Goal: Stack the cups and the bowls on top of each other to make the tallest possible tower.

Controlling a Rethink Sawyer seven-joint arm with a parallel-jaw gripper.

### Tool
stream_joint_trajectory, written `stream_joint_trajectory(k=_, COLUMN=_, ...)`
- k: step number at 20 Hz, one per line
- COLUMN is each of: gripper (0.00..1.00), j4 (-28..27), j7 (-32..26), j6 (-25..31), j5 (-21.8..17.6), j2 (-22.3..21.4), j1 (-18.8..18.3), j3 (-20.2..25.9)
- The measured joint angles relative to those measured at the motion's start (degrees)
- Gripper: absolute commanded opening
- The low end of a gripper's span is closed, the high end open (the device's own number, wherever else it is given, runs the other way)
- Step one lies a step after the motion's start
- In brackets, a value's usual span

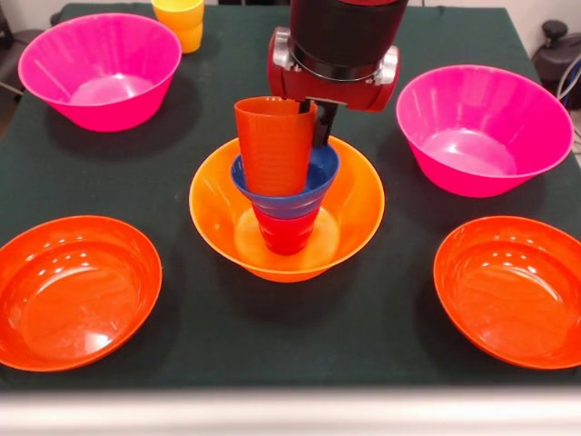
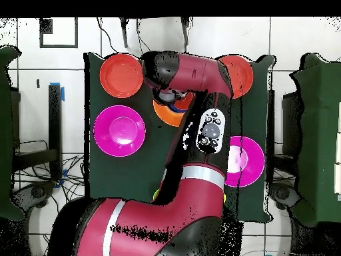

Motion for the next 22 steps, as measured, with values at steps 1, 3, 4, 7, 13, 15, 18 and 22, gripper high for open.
stream_joint_trajectory(k=1, gripper=0.00, j4=0.0, j7=0.0, j6=0.0, j5=0.0, j2=0.0, j1=0.1, j3=0.0)
stream_joint_trajectory(k=3, gripper=0.00, j4=0.0, j7=0.0, j6=0.0, j5=0.0, j2=0.0, j1=0.1, j3=0.0)
stream_joint_trajectory(k=4, gripper=0.00, j4=0.0, j7=0.0, j6=0.0, j5=0.0, j2=0.0, j1=0.2, j3=0.0)
stream_joint_trajectory(k=7, gripper=0.00, j4=0.2, j7=0.0, j6=0.0, j5=0.0, j2=-0.1, j1=0.4, j3=0.0)
stream_joint_trajectory(k=13, gripper=0.00, j4=0.9, j7=0.0, j6=0.0, j5=0.0, j2=-0.5, j1=1.3, j3=0.0)
stream_joint_trajectory(k=15, gripper=0.00, j4=1.0, j7=0.0, j6=0.0, j5=0.0, j2=-0.5, j1=1.4, j3=0.0)
stream_joint_trajectory(k=18, gripper=0.00, j4=1.2, j7=0.0, j6=0.0, j5=0.0, j2=-0.8, j1=1.5, j3=0.0)
stream_joint_trajectory(k=22, gripper=0.00, j4=1.4, j7=0.0, j6=0.0, j5=0.0, j2=-1.3, j1=1.5, j3=0.0)
